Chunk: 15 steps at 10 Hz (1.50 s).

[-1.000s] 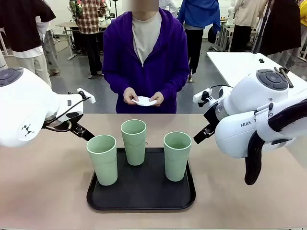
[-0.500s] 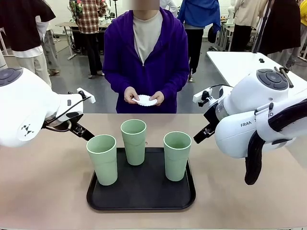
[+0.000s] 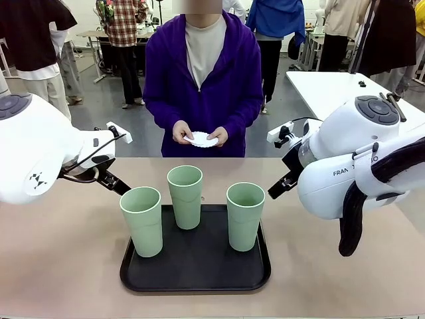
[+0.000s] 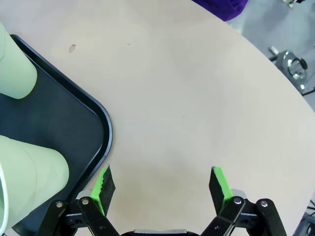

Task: Place coasters on the table and set cups on them.
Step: Pick up one Reusable plastic cup and place it on a coaster set by the human.

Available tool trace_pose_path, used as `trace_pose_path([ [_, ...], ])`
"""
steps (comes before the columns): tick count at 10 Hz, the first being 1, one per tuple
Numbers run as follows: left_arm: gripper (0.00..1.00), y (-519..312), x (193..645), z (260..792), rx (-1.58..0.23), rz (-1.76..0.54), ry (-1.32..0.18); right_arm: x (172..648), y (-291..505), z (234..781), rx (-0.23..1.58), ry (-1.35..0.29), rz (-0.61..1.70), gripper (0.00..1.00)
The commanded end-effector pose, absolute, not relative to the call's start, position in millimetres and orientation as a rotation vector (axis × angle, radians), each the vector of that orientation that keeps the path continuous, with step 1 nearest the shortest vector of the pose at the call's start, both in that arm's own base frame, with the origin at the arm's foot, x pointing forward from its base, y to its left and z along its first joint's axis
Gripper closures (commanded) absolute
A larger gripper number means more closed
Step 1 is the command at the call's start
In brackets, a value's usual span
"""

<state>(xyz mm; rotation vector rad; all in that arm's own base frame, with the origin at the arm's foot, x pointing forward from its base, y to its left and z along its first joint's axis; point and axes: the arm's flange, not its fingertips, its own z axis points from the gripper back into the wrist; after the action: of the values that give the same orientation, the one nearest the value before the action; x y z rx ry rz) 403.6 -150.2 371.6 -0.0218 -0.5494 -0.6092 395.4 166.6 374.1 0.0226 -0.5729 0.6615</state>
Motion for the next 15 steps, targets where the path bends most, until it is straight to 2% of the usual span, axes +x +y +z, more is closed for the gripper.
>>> trace_pose_path([
  [1,0.0,-150.0,403.6,371.6,-0.022,-0.609,-0.55,395.4,166.6,374.0,0.023,-0.573,0.662,0.0],
  [3,0.0,-150.2,403.6,371.6,-0.022,-0.609,-0.549,395.4,166.6,374.1,0.023,-0.573,0.662,0.0],
  [4,0.0,-139.6,408.6,381.4,0.023,-0.608,-0.51,397.5,162.8,379.8,0.023,-0.51,0.637,0.0],
  [6,0.0,-113.8,393.7,405.4,0.032,-0.593,-0.422,367.5,153.0,407.4,-0.014,-0.413,0.607,0.0],
  [10,0.0,-99.0,300.0,451.5,-0.012,-0.563,-0.213,249.9,168.1,471.2,-0.104,-0.286,0.599,0.0],
  [12,0.0,-106.4,258.9,473.3,0.029,-0.553,-0.226,216.5,159.0,460.1,-0.125,-0.239,0.559,0.0],
  [13,0.0,-114.3,249.1,480.9,0.061,-0.57,-0.285,218.7,153.0,455.0,-0.162,-0.256,0.57,0.0],
  [14,0.0,-106.4,305.2,480.9,0.023,-0.587,-0.199,246.1,176.0,493.4,-0.142,-0.257,0.59,0.0],
  [15,0.0,-106.4,305.2,480.9,0.023,-0.587,-0.199,246.1,176.0,493.4,-0.142,-0.257,0.59,0.0],
])
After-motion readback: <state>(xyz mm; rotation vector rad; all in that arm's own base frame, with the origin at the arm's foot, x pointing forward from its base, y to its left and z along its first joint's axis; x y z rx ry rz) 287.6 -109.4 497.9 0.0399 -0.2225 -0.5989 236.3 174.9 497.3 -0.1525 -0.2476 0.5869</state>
